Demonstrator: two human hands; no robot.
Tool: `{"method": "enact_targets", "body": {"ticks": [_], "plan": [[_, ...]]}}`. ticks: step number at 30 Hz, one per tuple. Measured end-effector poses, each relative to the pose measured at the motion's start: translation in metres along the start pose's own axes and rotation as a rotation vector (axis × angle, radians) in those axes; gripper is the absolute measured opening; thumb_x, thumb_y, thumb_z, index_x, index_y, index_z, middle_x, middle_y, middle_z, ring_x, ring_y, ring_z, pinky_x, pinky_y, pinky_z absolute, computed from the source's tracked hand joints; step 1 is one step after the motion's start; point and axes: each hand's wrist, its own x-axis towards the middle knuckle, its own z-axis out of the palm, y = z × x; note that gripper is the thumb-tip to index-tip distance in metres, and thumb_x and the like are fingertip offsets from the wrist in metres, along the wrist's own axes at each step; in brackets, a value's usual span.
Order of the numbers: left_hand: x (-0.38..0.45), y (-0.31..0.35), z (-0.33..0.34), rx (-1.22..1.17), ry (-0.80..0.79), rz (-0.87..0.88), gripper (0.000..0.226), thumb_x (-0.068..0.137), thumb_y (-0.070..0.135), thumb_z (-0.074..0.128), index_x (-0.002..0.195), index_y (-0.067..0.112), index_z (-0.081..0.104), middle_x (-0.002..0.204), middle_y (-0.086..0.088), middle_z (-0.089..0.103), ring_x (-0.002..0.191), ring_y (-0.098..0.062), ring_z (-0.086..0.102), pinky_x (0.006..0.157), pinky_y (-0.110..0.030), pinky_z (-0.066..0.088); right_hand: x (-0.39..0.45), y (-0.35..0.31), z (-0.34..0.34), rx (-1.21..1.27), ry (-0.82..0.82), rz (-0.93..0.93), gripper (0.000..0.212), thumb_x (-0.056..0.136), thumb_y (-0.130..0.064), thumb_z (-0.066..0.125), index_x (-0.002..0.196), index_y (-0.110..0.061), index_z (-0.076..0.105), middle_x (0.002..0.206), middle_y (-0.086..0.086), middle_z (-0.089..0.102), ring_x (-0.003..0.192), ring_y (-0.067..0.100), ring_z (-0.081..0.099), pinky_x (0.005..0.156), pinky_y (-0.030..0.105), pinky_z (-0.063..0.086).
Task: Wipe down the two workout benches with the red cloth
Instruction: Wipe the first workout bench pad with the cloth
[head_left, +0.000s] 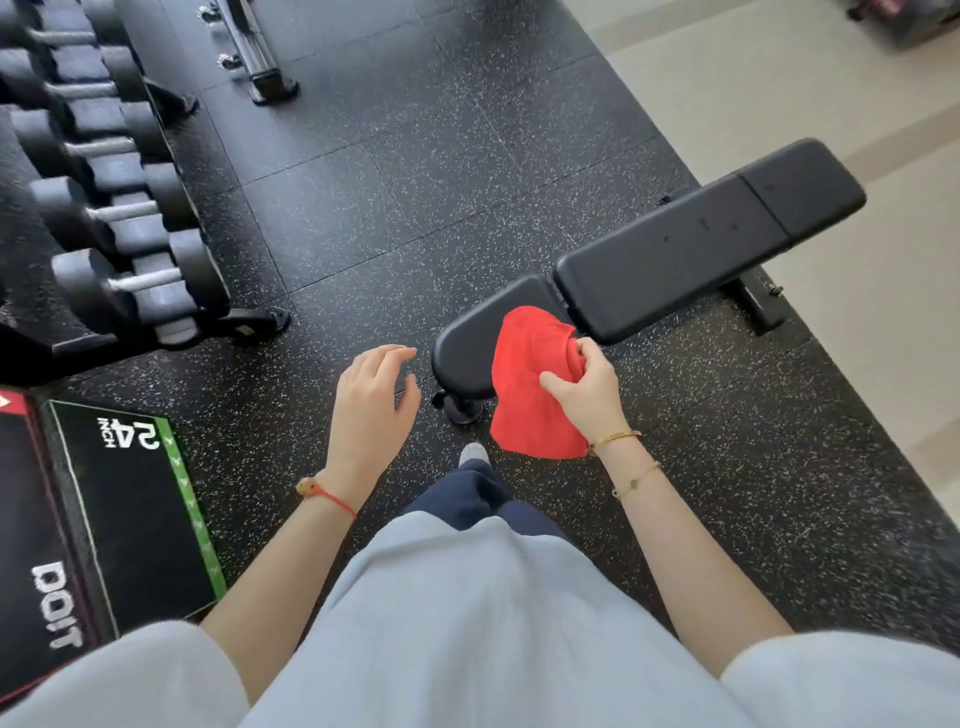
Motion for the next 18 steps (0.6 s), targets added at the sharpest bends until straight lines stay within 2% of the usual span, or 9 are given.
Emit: {"method": "enact_targets", "body": {"ticks": [4,6,11,14,18], "plan": [[0.037,-0.007,0.031,0.025,-0.016,-0.001,0.029,0.092,0.010,0.059,0.121,0.011,0.062,0.122,-0.004,0.064,0.114,-0.024,0.058,0.099,-0.040,0.045,0.056,0.012,0.000,-0.016,-0.013,0.020,0.028,0.075,-0.007,0.073,0.088,-0.010,0.049,0.084,0.005,0.057,0.075,0.017,0.049,0.063,0.025,0.039],[0.050,-0.012,0.049,0.035,-0.033,-0.011,0.029,0.092,0.011,0.059,0.121,0.010,0.062,0.122,-0.005,0.064,0.114,-0.025,0.058,0.099,-0.041,0.046,0.081,0.023,0.004,-0.036,-0.020,0.018,0.029,0.074,-0.008,0.073,0.088,-0.011,0.049,0.083,0.005,0.056,0.074,0.017,0.049,0.064,0.028,0.037],[0.072,-0.022,0.108,0.049,-0.060,-0.028,0.027,0.091,0.010,0.060,0.118,0.009,0.064,0.119,-0.005,0.066,0.113,-0.026,0.059,0.098,-0.040,0.046,0.142,0.060,0.023,-0.113,-0.075,-0.038,0.033,0.073,-0.011,0.074,0.083,-0.016,0.043,0.069,-0.011,0.044,0.065,0.011,0.041,0.061,0.027,0.027],[0.079,-0.032,0.154,0.062,-0.059,-0.045,0.028,0.091,0.009,0.059,0.118,0.007,0.064,0.119,-0.007,0.066,0.115,-0.027,0.059,0.100,-0.042,0.046,0.178,0.092,0.040,-0.142,-0.121,-0.082,0.036,0.072,-0.011,0.074,0.079,-0.020,0.040,0.067,-0.013,0.040,0.061,0.005,0.038,0.060,0.026,0.024],[0.088,-0.052,0.222,0.071,-0.018,-0.087,0.029,0.091,0.010,0.059,0.119,0.007,0.064,0.120,-0.006,0.066,0.116,-0.027,0.058,0.101,-0.043,0.045,0.224,0.145,0.061,-0.189,-0.163,-0.145,0.035,0.072,-0.013,0.074,0.082,-0.016,0.040,0.065,-0.012,0.040,0.059,0.002,0.039,0.058,0.027,0.024]]}}
